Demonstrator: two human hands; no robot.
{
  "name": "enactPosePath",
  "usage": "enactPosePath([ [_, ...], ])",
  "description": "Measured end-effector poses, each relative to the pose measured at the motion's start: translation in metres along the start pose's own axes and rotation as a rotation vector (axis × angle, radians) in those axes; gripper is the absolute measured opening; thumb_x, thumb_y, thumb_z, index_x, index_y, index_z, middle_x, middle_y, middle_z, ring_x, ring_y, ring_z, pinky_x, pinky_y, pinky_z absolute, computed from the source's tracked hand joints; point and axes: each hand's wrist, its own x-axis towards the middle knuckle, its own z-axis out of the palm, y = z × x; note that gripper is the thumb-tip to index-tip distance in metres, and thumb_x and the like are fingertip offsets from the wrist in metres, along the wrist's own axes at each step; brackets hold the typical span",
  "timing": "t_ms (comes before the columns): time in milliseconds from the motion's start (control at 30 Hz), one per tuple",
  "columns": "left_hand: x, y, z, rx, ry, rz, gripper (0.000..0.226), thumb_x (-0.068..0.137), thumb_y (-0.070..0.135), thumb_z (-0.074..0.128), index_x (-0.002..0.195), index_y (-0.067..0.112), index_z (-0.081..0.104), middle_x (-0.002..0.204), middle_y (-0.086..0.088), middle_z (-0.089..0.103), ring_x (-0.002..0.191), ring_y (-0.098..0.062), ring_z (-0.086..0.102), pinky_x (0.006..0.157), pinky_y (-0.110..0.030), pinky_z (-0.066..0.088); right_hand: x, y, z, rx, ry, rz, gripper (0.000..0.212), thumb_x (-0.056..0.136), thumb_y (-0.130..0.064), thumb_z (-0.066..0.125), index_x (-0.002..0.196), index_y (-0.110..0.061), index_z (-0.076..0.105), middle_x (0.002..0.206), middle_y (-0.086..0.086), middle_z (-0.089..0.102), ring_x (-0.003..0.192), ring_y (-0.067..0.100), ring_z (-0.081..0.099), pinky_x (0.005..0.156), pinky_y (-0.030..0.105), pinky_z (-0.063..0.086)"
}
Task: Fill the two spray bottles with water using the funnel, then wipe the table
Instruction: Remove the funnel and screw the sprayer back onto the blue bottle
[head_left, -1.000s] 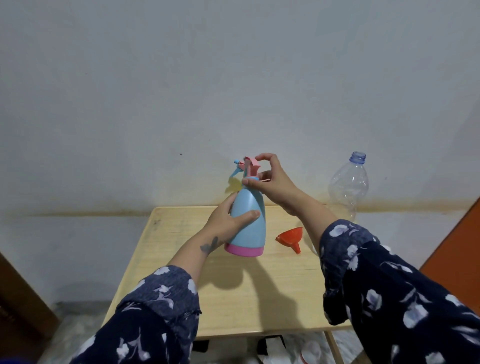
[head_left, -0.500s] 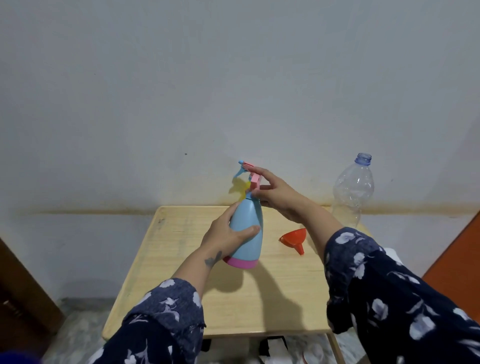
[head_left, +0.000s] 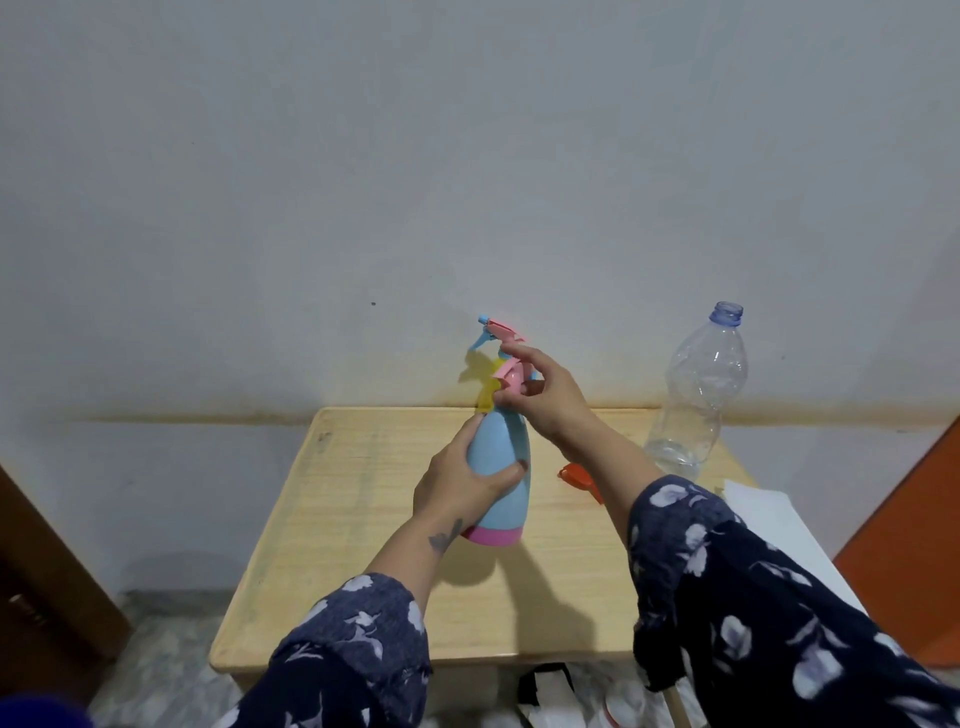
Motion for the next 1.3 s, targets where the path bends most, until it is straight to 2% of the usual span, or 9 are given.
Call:
enactPosePath([
  [133, -0.004, 0.001, 0.004, 0.090, 0.026, 0.013, 0.073, 0.064, 0.064, 0.062, 0.130, 0.051, 0.035, 0.110, 0.017, 0.060, 0.094, -0.016, 0.062, 0.078, -0.040, 0.056, -0.007, 0.007, 0.008, -0.218, 0.122, -0.102, 0.051, 0.078, -0.031, 0.075, 0.123, -0.030, 0.051, 0.100, -0.004, 0.061, 0.086, 0.013, 0.057, 0.077, 0.029, 0.048],
  [267, -0.007, -0.003, 0.001, 0.129, 0.063, -0.002, 0.071, 0.070, 0.060, 0.064, 0.133, 0.052, 0.033, 0.111, 0.016, 0.059, 0.096, -0.017, 0.060, 0.077, -0.038, 0.055, -0.010, 0.004, 0.007, -0.044, -0.050, 0.015, 0.062, 0.089, -0.011, 0.054, 0.142, -0.035, 0.035, 0.110, 0.000, 0.057, 0.099, 0.017, 0.057, 0.083, 0.028, 0.048],
  [500, -0.022, -0.008, 0.010, 0.250, 0.221, -0.020, 0.072, 0.075, 0.059, 0.065, 0.136, 0.046, 0.028, 0.115, 0.009, 0.054, 0.099, -0.020, 0.058, 0.074, -0.034, 0.050, -0.021, 0.006, 0.034, -0.164, 0.195, -0.026, 0.065, 0.077, -0.010, 0.070, 0.135, -0.031, 0.048, 0.109, -0.001, 0.065, 0.103, 0.018, 0.061, 0.091, 0.034, 0.050],
  [667, -0.029, -0.030, -0.011, 0.044, -0.068, 0.030, 0.082, 0.062, 0.066, 0.069, 0.130, 0.056, 0.025, 0.116, 0.014, 0.056, 0.096, -0.017, 0.060, 0.078, -0.043, 0.056, -0.028, 0.011, 0.028, -0.024, 0.074, -0.002, 0.066, 0.078, -0.006, 0.071, 0.133, -0.036, 0.051, 0.108, 0.006, 0.064, 0.094, 0.016, 0.061, 0.089, 0.033, 0.053],
  [767, -0.037, -0.031, -0.012, 0.130, -0.011, 0.018, 0.080, 0.063, 0.065, 0.070, 0.128, 0.056, 0.025, 0.106, 0.012, 0.059, 0.090, -0.019, 0.062, 0.074, -0.041, 0.056, -0.034, 0.015, 0.036, 0.010, 0.115, 0.008, 0.066, 0.078, -0.005, 0.070, 0.134, -0.034, 0.051, 0.104, 0.006, 0.065, 0.090, 0.013, 0.062, 0.087, 0.031, 0.052],
  [1000, -0.054, -0.033, 0.007, 0.318, 0.148, 0.023, 0.084, 0.070, 0.067, 0.068, 0.137, 0.045, 0.022, 0.113, 0.004, 0.056, 0.097, -0.024, 0.061, 0.075, -0.036, 0.051, -0.054, 0.027, 0.050, -0.192, 0.240, 0.076, 0.067, 0.087, -0.037, 0.062, 0.143, -0.041, 0.025, 0.114, 0.010, 0.037, 0.092, 0.025, 0.050, 0.086, 0.029, 0.042],
  [1100, -0.067, -0.035, 0.020, 0.352, 0.096, 0.059, 0.089, 0.071, 0.068, 0.066, 0.142, 0.043, 0.018, 0.118, 0.002, 0.055, 0.102, -0.025, 0.060, 0.076, -0.036, 0.050, -0.055, 0.032, 0.045, -0.183, 0.243, 0.131, 0.064, 0.095, -0.041, 0.050, 0.149, -0.037, 0.015, 0.132, 0.017, 0.037, 0.116, 0.034, 0.048, 0.091, 0.035, 0.038],
  [1200, -0.077, -0.044, 0.023, 0.388, -0.008, 0.170, 0.074, 0.081, 0.071, 0.050, 0.144, 0.046, 0.020, 0.119, 0.007, 0.059, 0.103, -0.023, 0.062, 0.071, -0.033, 0.046, -0.062, 0.044, 0.035, -0.119, 0.233, 0.133, 0.053, 0.100, -0.036, 0.040, 0.149, -0.032, 0.019, 0.150, 0.011, 0.036, 0.132, 0.033, 0.040, 0.102, 0.039, 0.034],
  [1300, -0.074, -0.055, 0.015, 0.433, -0.085, 0.122, 0.049, 0.093, 0.065, 0.031, 0.136, 0.044, 0.040, 0.107, 0.009, 0.068, 0.099, -0.020, 0.064, 0.073, -0.031, 0.047, -0.077, 0.067, 0.020, -0.111, 0.228, 0.173, 0.043, 0.097, -0.045, 0.041, 0.138, -0.034, 0.036, 0.123, 0.008, 0.057, 0.113, 0.030, 0.057, 0.097, 0.050, 0.046],
])
